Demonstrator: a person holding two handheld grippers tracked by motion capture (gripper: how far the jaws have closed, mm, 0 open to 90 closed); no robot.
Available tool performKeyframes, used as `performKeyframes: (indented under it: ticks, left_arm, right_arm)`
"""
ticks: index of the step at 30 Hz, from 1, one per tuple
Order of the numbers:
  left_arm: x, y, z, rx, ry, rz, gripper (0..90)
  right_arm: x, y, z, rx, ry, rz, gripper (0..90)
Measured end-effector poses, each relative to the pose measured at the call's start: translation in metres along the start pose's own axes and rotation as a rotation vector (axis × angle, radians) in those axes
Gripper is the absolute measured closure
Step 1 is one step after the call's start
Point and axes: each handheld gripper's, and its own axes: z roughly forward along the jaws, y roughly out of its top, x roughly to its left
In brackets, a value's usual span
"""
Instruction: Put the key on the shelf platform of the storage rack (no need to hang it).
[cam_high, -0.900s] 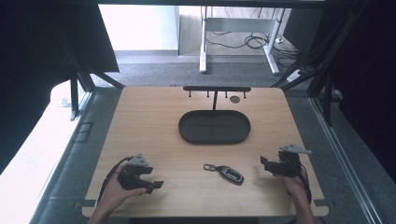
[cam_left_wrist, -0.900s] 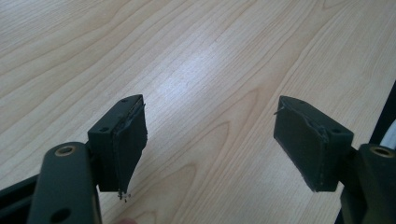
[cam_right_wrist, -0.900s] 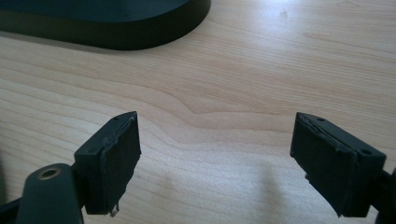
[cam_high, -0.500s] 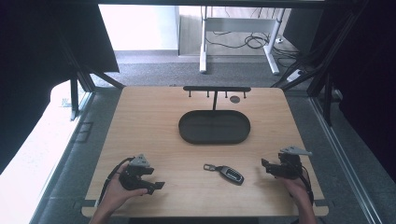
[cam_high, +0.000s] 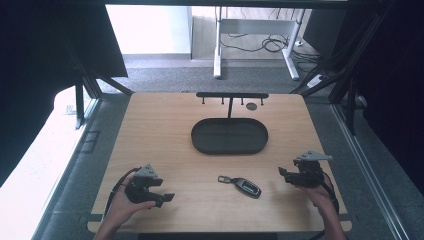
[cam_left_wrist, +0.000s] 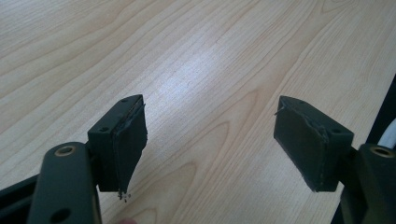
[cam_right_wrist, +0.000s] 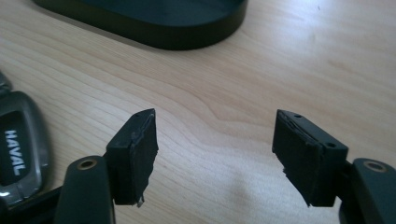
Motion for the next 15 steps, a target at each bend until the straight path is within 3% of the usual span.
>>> performKeyframes:
  ticks: [4,5,15]
  left_arm:
    - [-0.001,0.0,-0.001,0.003,-0.004,0.001,26.0]
    - [-0.001,0.0,-0.002,0.001,-0.005,0.002,26.0]
    - [-0.002,0.0,-0.001,0.001,-0.007,0.001,26.0]
  right_arm:
    - [0.003,0.012,-0.005,0.011,0.059,-0.027,34.6]
    - [0.005,0.018,-0.007,0.025,0.067,-0.052,35.6]
    - [0.023,0.041,-0.016,0.09,0.09,-0.158,39.6]
